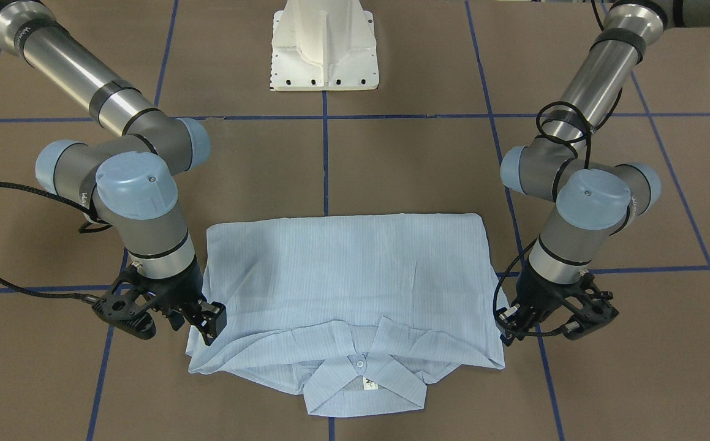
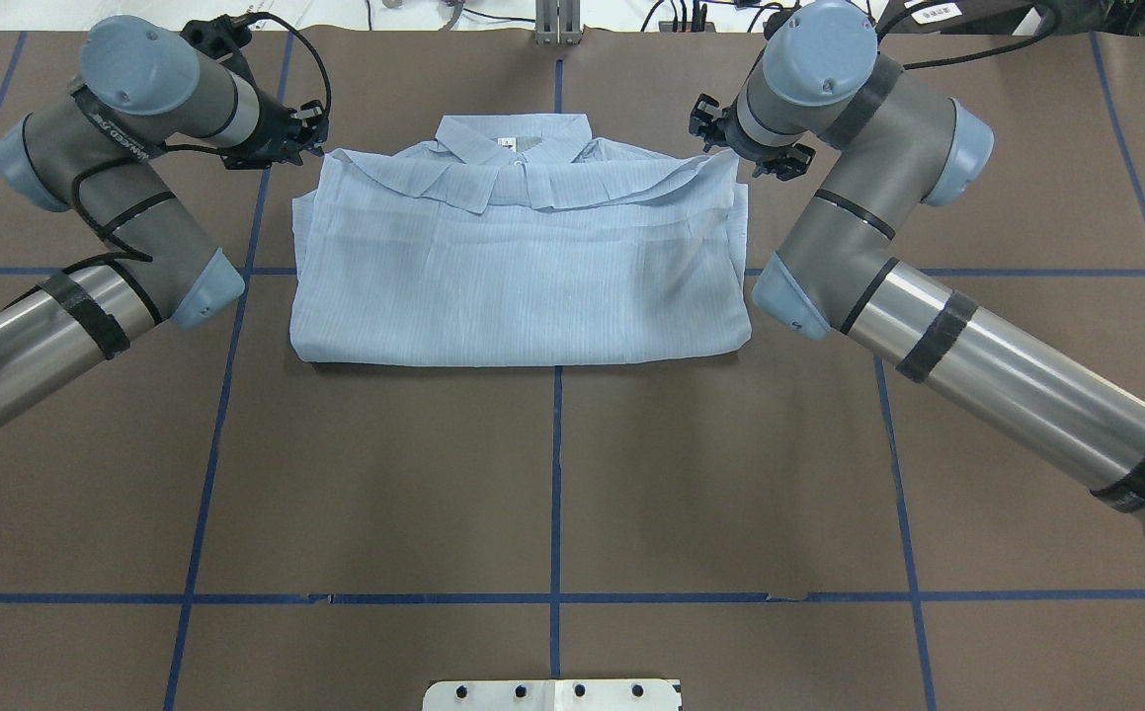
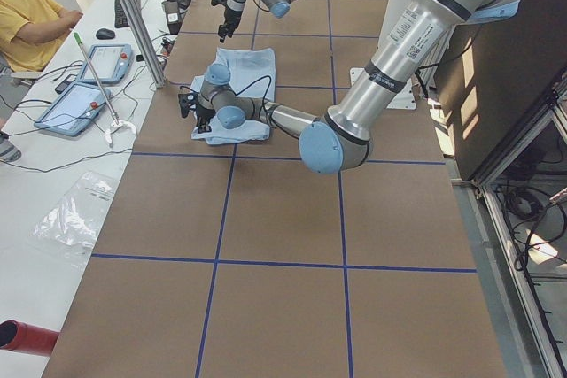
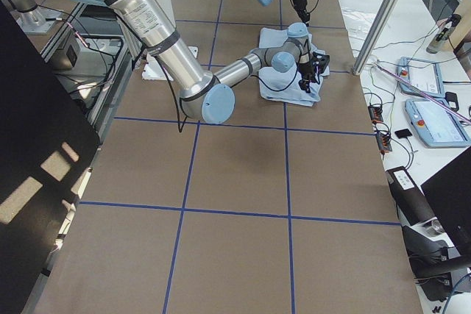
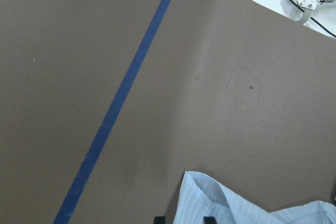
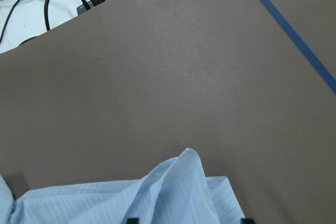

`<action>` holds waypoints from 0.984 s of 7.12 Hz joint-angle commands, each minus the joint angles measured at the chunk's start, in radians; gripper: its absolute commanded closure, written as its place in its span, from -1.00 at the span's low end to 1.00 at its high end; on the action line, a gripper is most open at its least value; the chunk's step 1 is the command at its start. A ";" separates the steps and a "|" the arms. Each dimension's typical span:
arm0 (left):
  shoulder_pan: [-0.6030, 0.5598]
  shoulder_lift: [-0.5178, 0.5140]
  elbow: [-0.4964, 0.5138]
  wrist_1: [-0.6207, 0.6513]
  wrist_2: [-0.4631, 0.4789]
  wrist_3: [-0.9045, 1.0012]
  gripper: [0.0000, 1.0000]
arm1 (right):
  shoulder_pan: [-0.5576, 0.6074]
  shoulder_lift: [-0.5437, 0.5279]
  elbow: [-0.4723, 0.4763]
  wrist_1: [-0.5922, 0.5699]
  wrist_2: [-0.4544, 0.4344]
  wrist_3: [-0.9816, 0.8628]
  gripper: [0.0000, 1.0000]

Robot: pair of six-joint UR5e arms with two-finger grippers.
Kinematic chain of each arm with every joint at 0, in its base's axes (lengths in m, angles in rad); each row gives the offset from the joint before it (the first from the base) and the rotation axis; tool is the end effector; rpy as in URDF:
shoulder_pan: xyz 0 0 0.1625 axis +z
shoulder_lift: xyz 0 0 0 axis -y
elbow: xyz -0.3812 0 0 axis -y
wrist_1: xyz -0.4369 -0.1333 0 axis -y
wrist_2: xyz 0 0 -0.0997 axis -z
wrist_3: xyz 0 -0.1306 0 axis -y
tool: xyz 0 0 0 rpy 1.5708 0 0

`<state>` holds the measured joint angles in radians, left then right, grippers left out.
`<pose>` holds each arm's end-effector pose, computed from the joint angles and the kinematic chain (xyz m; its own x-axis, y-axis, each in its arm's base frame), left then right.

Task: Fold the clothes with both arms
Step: 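Release the hem near the collar with both grippers and raise them, then grasp the folded shirt's side edge with the right gripper and pull it outward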

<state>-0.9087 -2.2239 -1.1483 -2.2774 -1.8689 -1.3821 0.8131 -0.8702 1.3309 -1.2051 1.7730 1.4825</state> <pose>0.4271 -0.7024 0.3589 0.4716 -0.3134 -0.8242 0.5293 0.8482 -0.0196 -0.4712 -0.6538 0.2730 0.5176 0.4214 0.7446 -0.5667 0.8209 -0.0707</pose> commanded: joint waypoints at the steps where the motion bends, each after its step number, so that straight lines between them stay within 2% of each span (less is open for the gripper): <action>1: -0.015 0.012 -0.031 -0.001 -0.010 0.003 0.28 | -0.073 -0.199 0.263 0.001 -0.001 0.068 -1.00; 2: -0.018 0.023 -0.036 -0.004 -0.024 0.005 0.28 | -0.119 -0.276 0.342 0.002 -0.009 0.123 -1.00; 3: -0.019 0.024 -0.036 -0.013 -0.022 0.005 0.28 | -0.150 -0.320 0.372 0.006 -0.018 0.140 -1.00; 5: -0.021 0.038 -0.047 -0.014 -0.022 0.006 0.28 | -0.166 -0.316 0.271 0.161 -0.032 0.172 -0.99; 6: -0.021 0.038 -0.053 -0.013 -0.021 0.006 0.28 | -0.167 -0.299 0.251 0.183 -0.032 0.209 -0.96; 7: -0.021 0.038 -0.060 -0.011 -0.021 0.005 0.28 | -0.170 -0.311 0.249 0.187 -0.032 0.211 -0.51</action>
<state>-0.9295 -2.1867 -1.1999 -2.2902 -1.8904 -1.3763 0.6469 -1.1769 1.5960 -1.0406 1.7417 1.6761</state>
